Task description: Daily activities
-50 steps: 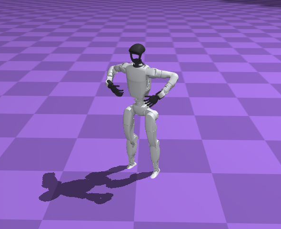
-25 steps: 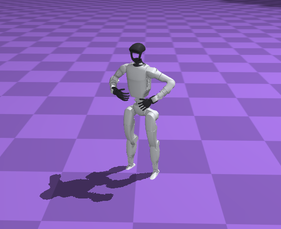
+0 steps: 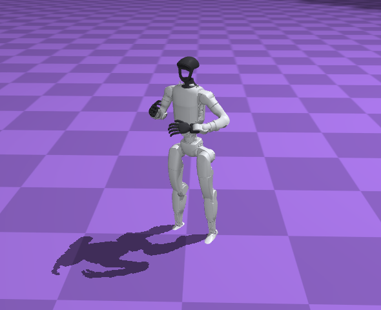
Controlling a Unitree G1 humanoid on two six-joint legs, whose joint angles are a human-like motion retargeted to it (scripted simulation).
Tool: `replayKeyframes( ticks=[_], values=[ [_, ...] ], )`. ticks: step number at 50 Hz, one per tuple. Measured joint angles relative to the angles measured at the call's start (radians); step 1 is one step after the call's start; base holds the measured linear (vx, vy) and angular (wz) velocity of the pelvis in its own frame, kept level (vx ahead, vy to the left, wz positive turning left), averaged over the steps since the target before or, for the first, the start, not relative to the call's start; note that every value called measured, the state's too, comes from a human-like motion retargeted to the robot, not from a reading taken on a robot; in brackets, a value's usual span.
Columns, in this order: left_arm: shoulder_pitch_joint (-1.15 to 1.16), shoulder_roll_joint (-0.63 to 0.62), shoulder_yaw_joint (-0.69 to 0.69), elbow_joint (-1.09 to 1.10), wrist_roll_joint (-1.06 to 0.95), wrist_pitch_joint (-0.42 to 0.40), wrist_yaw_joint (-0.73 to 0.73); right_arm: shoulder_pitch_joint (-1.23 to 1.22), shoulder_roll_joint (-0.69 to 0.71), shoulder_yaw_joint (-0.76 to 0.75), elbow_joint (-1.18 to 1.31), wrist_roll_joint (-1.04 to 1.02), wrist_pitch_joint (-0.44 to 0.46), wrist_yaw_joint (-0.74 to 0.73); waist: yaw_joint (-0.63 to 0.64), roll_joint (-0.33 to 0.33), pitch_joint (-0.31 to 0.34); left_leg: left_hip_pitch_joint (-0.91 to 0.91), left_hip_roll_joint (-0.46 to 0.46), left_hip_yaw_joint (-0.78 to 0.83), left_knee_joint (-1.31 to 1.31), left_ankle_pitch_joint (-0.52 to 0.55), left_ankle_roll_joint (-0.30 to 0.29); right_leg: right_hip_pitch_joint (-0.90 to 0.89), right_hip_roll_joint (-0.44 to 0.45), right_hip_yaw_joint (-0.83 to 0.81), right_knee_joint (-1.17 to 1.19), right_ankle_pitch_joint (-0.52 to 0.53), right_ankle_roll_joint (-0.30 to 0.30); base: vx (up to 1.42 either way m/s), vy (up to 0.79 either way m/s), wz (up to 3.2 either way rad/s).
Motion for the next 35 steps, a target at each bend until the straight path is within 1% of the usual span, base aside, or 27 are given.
replayKeyframes(
  ticks=[3, 7, 13, 15, 17, 20, 23, 25, 27, 28, 30, 32, 33, 35],
  values=[
    [-0.073, -0.026, 0.051, -0.056, 0.033, -0.022, 0.133, -0.050, 0.013, -0.024, -0.061, -0.053, -0.026, -0.090, -0.001, 0.001, 0.000, 0.016, 0.002, 0.000, 0.000, 0.000, -0.001, 0.016, 0.002, -0.001, 0.000, -0.003, -0.003, 0.00, 0.00, 0.00],
    [-0.196, -0.042, 0.114, -0.151, 0.058, -0.047, 0.345, -0.144, 0.014, -0.027, -0.157, -0.073, -0.059, -0.208, -0.004, 0.003, -0.005, 0.032, 0.007, 0.001, 0.000, -0.003, -0.003, 0.033, 0.007, -0.003, 0.000, -0.005, -0.004, 0.00, 0.00, 0.00],
    [-0.405, -0.034, 0.168, -0.285, 0.050, -0.064, 0.631, -0.321, 0.004, -0.023, -0.288, -0.007, -0.104, -0.362, -0.010, 0.010, -0.021, 0.049, 0.012, -0.004, 0.000, -0.013, -0.007, 0.053, 0.011, -0.011, 0.000, -0.015, 0.001, 0.00, 0.00, 0.00],
    [-0.454, -0.023, 0.202, -0.317, 0.030, -0.070, 0.708, -0.370, -0.003, -0.049, -0.326, 0.031, -0.122, -0.413, -0.011, 0.012, -0.027, 0.053, 0.014, -0.007, 0.000, -0.015, -0.008, 0.059, 0.012, -0.015, 0.000, -0.018, 0.004, 0.00, 0.00, 0.00],
    [-0.476, -0.003, 0.268, -0.339, 0.004, -0.080, 0.783, -0.402, -0.017, -0.109, -0.359, 0.059, -0.144, -0.476, -0.011, 0.013, -0.033, 0.056, 0.015, -0.010, 0.000, -0.015, -0.009, 0.063, 0.014, -0.019, 0.000, -0.021, 0.006, 0.00, 0.00, 0.00],
    [-0.461, 0.040, 0.430, -0.352, -0.028, -0.096, 0.901, -0.421, -0.052, -0.254, -0.397, 0.063, -0.180, -0.598, -0.010, 0.012, -0.046, 0.059, 0.018, -0.015, 0.000, -0.015, -0.009, 0.066, 0.016, -0.022, 0.000, -0.024, 0.011, 0.06, -0.02, 0.02],
    [-0.434, 0.105, 0.642, -0.312, -0.053, -0.103, 1.019, -0.433, -0.116, -0.442, -0.392, 0.021, -0.196, -0.739, -0.009, 0.010, -0.055, 0.058, 0.022, -0.028, 0.021, -0.034, -0.015, 0.068, 0.019, -0.030, 0.020, -0.052, 0.014, 0.10, -0.03, 0.08],
    [-0.360, 0.115, 0.807, -0.295, -0.058, -0.119, 1.108, -0.388, -0.140, -0.581, -0.401, -0.029, -0.207, -0.846, -0.004, 0.004, -0.070, 0.064, 0.022, -0.023, 0.000, -0.010, -0.014, 0.073, 0.020, -0.025, 0.000, -0.034, 0.014, 0.09, -0.04, -0.02],
    [-0.331, 0.132, 0.957, -0.236, -0.063, -0.114, 1.189, -0.375, -0.174, -0.715, -0.374, -0.067, -0.199, -0.933, 0.000, -0.001, -0.074, 0.061, 0.024, -0.035, 0.020, -0.027, -0.020, 0.073, 0.021, -0.028, 0.018, -0.060, 0.014, 0.11, -0.04, 0.03],
    [-0.280, 0.112, 1.041, -0.223, -0.067, -0.121, 1.237, -0.333, -0.170, -0.785, -0.378, -0.087, -0.201, -0.983, 0.003, -0.005, -0.085, 0.063, 0.023, -0.031, 0.005, -0.009, -0.019, 0.074, 0.020, -0.024, 0.004, -0.047, 0.012, 0.10, -0.04, -0.02],
    [-0.248, 0.104, 1.165, -0.160, -0.081, -0.117, 1.313, -0.310, -0.181, -0.899, -0.346, -0.109, -0.190, -1.057, 0.006, -0.011, -0.084, 0.058, 0.025, -0.042, 0.024, -0.025, -0.023, 0.071, 0.022, -0.025, 0.021, -0.073, 0.010, 0.13, -0.03, 0.07],
    [-0.209, 0.071, 1.256, -0.104, -0.109, -0.128, 1.378, -0.271, -0.168, -0.989, -0.319, -0.112, -0.189, -1.115, 0.007, -0.019, -0.082, 0.058, 0.025, -0.045, 0.022, -0.021, -0.024, 0.072, 0.022, -0.024, 0.020, -0.076, 0.007, 0.10, -0.02, 0.00],
    [-0.162, 0.029, 1.298, -0.098, -0.128, -0.149, 1.408, -0.221, -0.142, -1.027, -0.327, -0.104, -0.199, -1.140, 0.009, -0.024, -0.094, 0.061, 0.023, -0.038, 0.006, -0.004, -0.023, 0.072, 0.021, -0.018, 0.005, -0.061, 0.005, 0.08, -0.02, -0.09],
    [-0.144, 0.012, 1.342, -0.053, -0.162, -0.161, 1.447, -0.205, -0.131, -1.068, -0.306, -0.087, -0.202, -1.173, 0.009, -0.031, -0.088, 0.055, 0.024, -0.044, 0.024, -0.022, -0.024, 0.068, 0.022, -0.018, 0.022, -0.082, 0.003, 0.11, -0.01, 0.02]
  ],
)
